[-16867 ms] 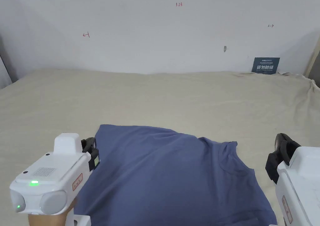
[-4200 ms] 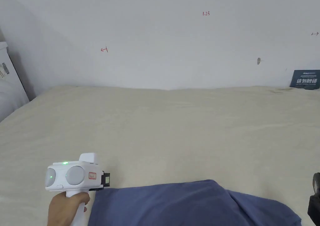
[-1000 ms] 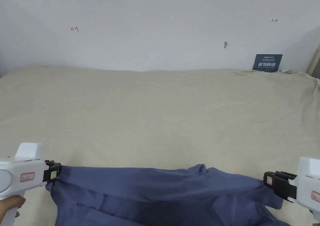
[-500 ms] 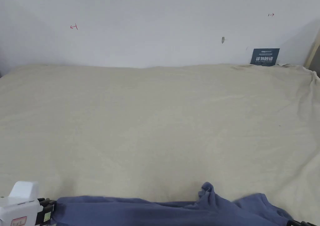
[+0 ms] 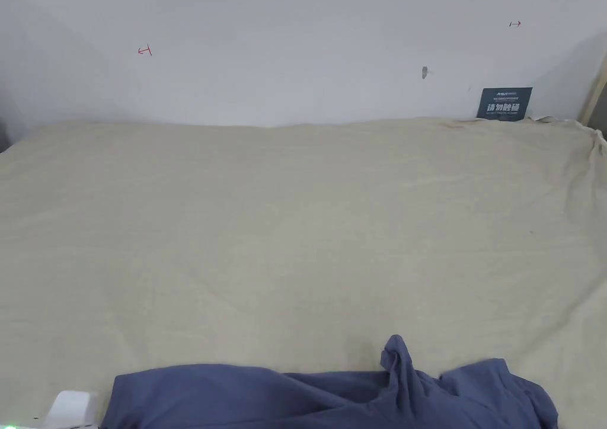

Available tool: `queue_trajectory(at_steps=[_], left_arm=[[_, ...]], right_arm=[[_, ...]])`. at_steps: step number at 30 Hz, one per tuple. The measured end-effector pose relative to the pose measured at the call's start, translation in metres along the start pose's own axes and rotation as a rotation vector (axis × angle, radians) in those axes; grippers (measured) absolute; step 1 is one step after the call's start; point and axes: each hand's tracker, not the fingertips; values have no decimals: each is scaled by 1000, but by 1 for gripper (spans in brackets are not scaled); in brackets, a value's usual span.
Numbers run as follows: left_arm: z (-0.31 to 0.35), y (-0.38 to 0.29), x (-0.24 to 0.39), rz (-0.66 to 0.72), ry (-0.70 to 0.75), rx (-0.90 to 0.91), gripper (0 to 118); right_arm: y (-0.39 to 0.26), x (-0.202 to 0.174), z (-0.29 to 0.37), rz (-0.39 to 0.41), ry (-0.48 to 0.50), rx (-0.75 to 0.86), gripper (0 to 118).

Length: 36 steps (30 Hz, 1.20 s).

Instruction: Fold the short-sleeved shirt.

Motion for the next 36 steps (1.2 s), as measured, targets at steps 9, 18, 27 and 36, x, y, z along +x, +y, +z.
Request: queue_trajectory(at_steps=[9,18,27,36], left_arm=[[13,2,9,27,3,10,0],[58,29,21,113,10,133,113],[110,86,44,103,-6,435,113],[154,125,77,160,-78,724,95]], right_arm=[[2,-2,5,4,-18,5,0],[30,-35,57,155,-42,176,94],[91,-101,127,246,-58,558,105],[105,-167,164,313,-96,816,110]])
